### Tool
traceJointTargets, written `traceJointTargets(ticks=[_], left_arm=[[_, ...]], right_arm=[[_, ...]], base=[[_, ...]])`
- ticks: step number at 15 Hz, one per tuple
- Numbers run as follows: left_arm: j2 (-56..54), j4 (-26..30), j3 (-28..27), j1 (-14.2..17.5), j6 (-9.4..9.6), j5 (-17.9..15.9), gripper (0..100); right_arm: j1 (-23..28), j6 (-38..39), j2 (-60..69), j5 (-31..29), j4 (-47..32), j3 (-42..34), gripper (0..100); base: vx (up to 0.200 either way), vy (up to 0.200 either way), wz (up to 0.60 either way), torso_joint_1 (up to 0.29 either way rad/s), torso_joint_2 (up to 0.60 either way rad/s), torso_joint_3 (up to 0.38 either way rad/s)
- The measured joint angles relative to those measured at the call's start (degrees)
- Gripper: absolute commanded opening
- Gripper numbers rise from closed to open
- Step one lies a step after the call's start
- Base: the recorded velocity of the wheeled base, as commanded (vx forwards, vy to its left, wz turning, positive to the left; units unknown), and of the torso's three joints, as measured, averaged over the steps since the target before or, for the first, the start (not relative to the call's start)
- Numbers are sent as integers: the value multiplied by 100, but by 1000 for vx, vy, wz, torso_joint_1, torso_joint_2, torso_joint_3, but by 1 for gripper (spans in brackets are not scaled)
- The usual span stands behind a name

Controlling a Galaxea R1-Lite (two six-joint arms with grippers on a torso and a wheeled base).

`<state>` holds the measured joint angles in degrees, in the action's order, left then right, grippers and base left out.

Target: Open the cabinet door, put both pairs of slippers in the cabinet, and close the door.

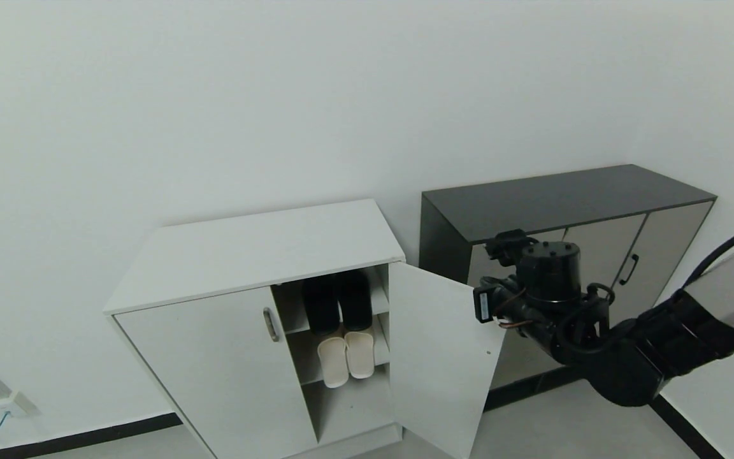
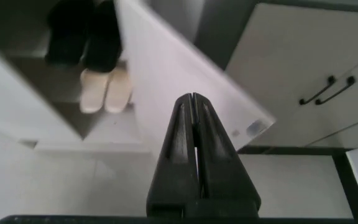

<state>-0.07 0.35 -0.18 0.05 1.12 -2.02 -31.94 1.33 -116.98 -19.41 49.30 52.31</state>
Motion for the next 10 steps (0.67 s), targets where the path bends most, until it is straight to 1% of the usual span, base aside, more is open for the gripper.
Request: traceJointTargets(ticks=[5,10], left_arm=[[0,-2,0,2,2,0,0],[0,-2,2,2,0,2,0]], right_arm=[[686,41,-706,69,-171,752,0],[984,44,-1202,160,-182,1040,0]], base=[[0,0,0,0,0,0],[0,0,0,0,0,0]])
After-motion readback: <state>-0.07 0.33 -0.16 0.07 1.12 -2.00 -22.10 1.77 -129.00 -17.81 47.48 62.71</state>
